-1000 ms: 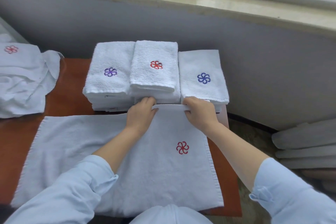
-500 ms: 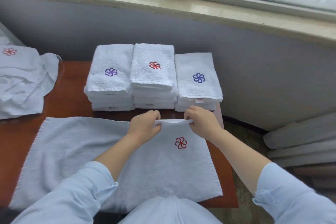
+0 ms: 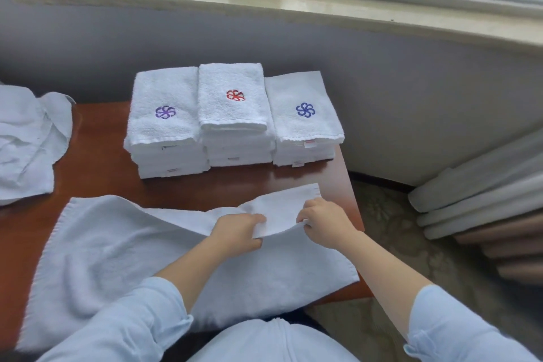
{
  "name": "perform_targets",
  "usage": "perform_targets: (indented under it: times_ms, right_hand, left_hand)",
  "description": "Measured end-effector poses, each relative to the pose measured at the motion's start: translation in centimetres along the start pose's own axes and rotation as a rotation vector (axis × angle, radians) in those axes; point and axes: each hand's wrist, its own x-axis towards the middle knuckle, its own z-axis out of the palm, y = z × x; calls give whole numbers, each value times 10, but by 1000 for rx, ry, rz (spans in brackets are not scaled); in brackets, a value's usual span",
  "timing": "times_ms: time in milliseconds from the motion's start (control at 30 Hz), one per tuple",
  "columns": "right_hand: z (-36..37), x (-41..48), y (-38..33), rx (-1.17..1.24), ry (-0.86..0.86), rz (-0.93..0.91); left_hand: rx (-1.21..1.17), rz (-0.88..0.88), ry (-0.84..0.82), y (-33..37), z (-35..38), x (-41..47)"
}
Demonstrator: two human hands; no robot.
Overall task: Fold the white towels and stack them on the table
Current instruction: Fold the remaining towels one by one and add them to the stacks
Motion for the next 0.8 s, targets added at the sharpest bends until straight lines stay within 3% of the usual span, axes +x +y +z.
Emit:
perform_targets:
  times_ms: [100, 267, 800]
  right_hand:
    - [16, -14, -8, 101, -77, 48]
    - [43, -31, -29, 200, -8, 108]
    - [51, -40, -5, 173, -1, 273]
  left_hand:
    - [15, 36, -71, 0, 8, -3]
    - [142, 72, -88, 3, 16, -3]
    - [342, 154, -124, 49, 6, 48]
